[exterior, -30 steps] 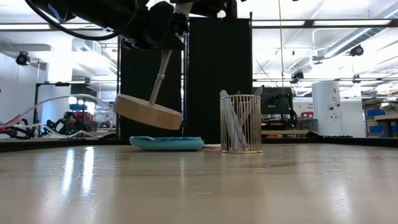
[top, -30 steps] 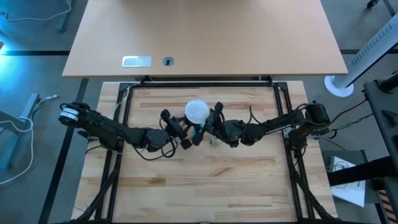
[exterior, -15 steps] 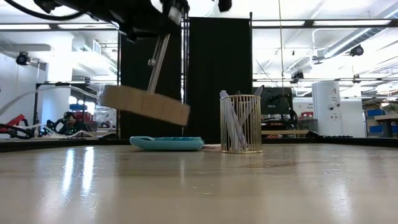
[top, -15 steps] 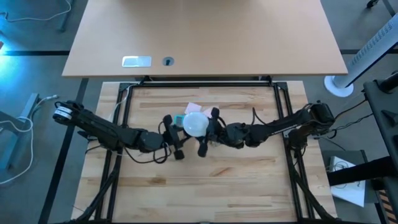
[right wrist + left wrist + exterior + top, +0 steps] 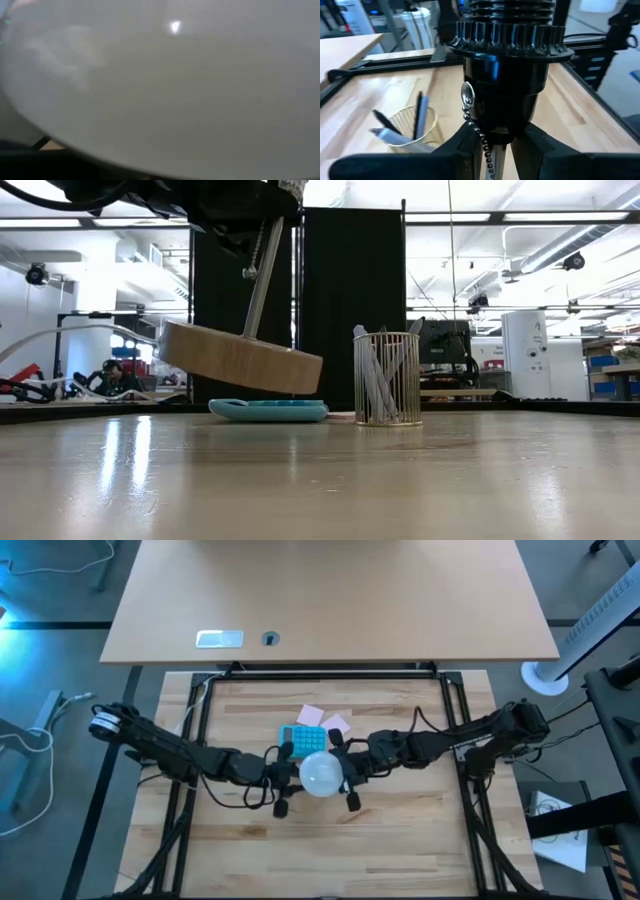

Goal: Screw lightbulb
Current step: Remove the lightbulb from the black table lamp

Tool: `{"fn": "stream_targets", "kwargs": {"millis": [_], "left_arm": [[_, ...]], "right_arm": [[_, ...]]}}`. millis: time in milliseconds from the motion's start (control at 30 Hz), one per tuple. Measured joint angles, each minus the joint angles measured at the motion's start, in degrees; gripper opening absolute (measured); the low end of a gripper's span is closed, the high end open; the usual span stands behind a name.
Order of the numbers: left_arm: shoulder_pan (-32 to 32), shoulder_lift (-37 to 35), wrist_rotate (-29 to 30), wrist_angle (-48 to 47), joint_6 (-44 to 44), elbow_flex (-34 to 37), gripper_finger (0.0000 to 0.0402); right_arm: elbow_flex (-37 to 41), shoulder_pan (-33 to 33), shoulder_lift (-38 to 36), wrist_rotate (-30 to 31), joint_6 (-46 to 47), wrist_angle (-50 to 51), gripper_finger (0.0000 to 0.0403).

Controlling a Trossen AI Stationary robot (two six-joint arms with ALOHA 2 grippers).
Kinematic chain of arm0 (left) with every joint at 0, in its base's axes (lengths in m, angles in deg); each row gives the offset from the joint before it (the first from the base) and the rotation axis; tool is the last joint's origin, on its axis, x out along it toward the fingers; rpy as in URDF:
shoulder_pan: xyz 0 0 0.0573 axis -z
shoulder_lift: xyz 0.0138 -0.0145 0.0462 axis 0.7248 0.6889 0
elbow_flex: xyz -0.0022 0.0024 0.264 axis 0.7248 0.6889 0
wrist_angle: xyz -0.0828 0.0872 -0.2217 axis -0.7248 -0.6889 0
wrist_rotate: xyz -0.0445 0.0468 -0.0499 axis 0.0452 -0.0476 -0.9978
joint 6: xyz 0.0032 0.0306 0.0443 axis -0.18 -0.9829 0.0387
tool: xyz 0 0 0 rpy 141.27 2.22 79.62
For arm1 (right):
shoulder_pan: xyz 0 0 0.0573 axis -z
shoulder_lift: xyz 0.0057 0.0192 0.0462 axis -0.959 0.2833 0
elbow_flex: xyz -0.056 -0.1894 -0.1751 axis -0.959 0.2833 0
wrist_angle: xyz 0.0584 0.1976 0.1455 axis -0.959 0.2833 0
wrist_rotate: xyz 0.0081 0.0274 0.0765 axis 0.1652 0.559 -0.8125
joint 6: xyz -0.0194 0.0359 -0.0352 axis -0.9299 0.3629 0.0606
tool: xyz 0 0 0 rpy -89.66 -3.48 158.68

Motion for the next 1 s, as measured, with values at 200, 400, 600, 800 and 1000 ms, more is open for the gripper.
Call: {"fn": "stream_targets", "kwargs": {"millis": [200, 400, 600, 800, 1000], "left_arm": [[0.04, 2.41, -2.05, 2.21, 0.35, -0.4, 0.0071], [0.04, 3.88, -1.99, 2.34, -0.05, -1.05, 0.0092], [0.04, 3.88, -2.09, 2.56, 0.58, -1.05, 0.0126], [-0.02, 3.86, -2.58, 3.27, 0.72, -1.21, 0.017], [0.0, 3.75, -1.67, 3.35, -1.03, -1.31, 0.022]], "right_arm": [[0.18, 1.48, -0.03, -6.83, -2.44, 0.79, 0.0138], [0.24, 2.03, 0.02, -7.32, -0.55, 1.28, 0.0141], [0.26, 2.03, 0.08, -7.16, -0.45, 1.31, 0.014], [0.35, 2.03, 0.22, -6.91, 0.0, 1.7, 0.0137], [0.44, 2.1, 0.3, -6.52, 0.69, 3.69, 0.014]]}}
